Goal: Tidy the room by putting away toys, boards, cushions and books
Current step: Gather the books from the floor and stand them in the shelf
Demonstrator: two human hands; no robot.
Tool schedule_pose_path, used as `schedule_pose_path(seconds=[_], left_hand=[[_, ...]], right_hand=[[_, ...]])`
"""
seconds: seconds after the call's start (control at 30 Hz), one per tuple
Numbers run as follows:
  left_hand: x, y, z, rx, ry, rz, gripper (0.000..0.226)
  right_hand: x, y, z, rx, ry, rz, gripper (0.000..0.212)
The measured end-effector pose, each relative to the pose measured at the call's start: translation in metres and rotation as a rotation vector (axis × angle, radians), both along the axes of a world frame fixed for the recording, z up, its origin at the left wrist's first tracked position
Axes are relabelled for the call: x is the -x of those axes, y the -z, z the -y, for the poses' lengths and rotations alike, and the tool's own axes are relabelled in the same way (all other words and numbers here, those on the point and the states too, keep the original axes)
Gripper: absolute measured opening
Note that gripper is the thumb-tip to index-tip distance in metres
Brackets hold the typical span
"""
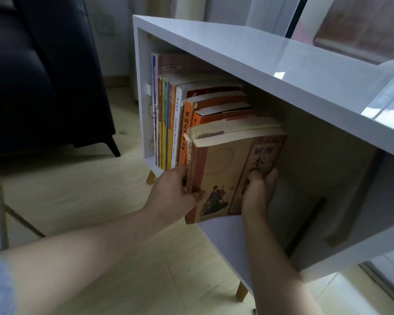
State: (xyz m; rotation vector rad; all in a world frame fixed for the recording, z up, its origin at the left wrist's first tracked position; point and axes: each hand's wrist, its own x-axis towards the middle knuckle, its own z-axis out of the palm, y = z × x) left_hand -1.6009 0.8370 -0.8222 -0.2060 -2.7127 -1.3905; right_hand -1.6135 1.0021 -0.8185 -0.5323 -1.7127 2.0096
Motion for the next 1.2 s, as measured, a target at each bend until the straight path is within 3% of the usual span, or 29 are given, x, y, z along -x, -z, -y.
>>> schedule_pose_path(seconds=[0.17,0.33,0.47,0.67,0.83,0.97,1.07,1.2], left_hand=[[0.008,0.004,0.000,0.029,0.014,-0.021,0.033],[0.010,0.007,-0.002,-0.002,0.020,-0.038,0.036],[0.015,0.005,-0.014,-0.037,0.009,-0.056,0.039],[0.027,0.001,-0.018,-0.074,0.047,-0.027,0.044],[0.028,0.003,-0.018,-0.079,0.057,-0.068,0.042],[0.028,0.009,-0.015,-0.044,-0.005,-0.142,0.035],[0.031,0.010,-0.014,0.007,0.002,-0.162,0.037],[0.031,0.011,-0.017,-0.125,0.036,-0.070,0.038]], right_hand=[[-0.012,0.041,0.011,-0.113,-0.051,0.070,0.076],[-0.013,0.069,0.018,0.172,-0.068,0.146,0.070],[0.007,0.075,0.008,0.223,-0.117,0.143,0.070],[0.023,0.064,0.008,0.210,-0.166,0.127,0.105],[0.031,0.067,0.010,0.178,-0.177,0.088,0.088],[0.031,0.067,0.012,0.108,-0.174,0.097,0.107],[0.032,0.069,0.011,0.109,-0.186,0.105,0.107],[0.032,0.073,0.010,0.110,-0.192,0.079,0.104]])
